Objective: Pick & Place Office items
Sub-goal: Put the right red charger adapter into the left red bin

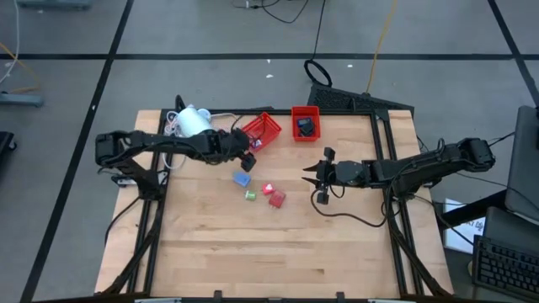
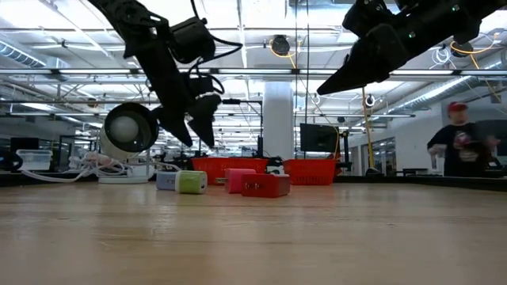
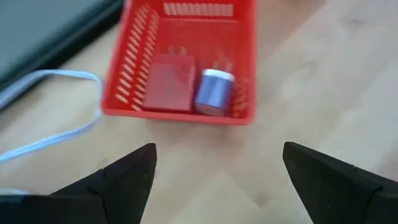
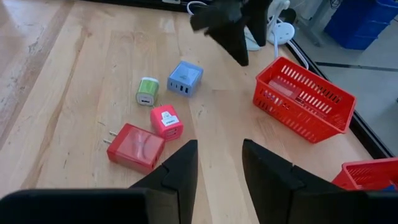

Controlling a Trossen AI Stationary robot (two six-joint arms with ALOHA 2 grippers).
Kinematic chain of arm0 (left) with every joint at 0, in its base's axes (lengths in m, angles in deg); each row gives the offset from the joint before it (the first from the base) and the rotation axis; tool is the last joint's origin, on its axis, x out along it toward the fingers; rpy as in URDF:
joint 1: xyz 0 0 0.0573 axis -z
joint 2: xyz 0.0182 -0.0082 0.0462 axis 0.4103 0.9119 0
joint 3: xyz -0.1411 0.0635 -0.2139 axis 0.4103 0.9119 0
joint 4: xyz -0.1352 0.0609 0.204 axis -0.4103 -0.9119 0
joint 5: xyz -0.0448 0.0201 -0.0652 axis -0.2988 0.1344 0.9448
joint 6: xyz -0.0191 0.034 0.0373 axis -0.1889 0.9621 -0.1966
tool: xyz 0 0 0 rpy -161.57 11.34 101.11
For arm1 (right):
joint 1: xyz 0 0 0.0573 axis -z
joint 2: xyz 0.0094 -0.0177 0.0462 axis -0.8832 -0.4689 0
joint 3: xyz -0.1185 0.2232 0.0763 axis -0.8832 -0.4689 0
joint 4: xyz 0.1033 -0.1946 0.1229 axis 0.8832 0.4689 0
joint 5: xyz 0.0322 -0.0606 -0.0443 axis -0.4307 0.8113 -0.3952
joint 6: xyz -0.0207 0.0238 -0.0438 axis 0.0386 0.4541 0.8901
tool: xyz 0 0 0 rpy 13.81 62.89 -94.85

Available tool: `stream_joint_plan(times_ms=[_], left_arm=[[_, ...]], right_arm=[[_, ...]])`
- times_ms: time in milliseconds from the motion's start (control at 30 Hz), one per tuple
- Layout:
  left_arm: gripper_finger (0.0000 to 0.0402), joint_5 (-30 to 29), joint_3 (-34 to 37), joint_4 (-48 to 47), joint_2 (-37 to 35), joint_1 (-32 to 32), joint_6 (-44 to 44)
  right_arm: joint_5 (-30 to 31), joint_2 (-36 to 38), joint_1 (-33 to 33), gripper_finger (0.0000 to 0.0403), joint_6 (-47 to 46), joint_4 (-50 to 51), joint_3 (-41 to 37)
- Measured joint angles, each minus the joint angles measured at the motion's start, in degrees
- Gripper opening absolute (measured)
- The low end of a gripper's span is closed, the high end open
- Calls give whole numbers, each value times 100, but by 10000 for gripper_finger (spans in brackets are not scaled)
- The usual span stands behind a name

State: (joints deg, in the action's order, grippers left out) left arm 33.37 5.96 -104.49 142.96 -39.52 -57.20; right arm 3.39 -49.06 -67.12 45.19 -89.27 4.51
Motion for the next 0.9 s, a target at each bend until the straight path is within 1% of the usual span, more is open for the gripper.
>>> stream_joint_plan(times_ms=[33,100,233,333,500,567,733,900], left_arm=[[349,-207,0,70,84,57,-2],[349,-441,0,279,270,137,3],[349,-582,0,632,621,182,-14],[349,-569,4,753,831,182,-248],[349,-201,7,1124,968,182,-459],[349,-106,7,1419,958,184,-485],[349,-85,4,2237,958,184,-500],[349,-83,4,2770,958,184,-422]], right_arm=[[0,0,0,116,0,-14,0],[0,0,0,116,-2,-40,0],[-4,0,-1,116,-2,-36,0],[-4,0,-4,116,-2,-35,0],[-7,0,-4,116,0,-33,0],[-4,0,-4,116,-2,-39,0],[-4,0,-4,116,-2,-35,0],[-5,0,-4,116,-42,-35,0]])
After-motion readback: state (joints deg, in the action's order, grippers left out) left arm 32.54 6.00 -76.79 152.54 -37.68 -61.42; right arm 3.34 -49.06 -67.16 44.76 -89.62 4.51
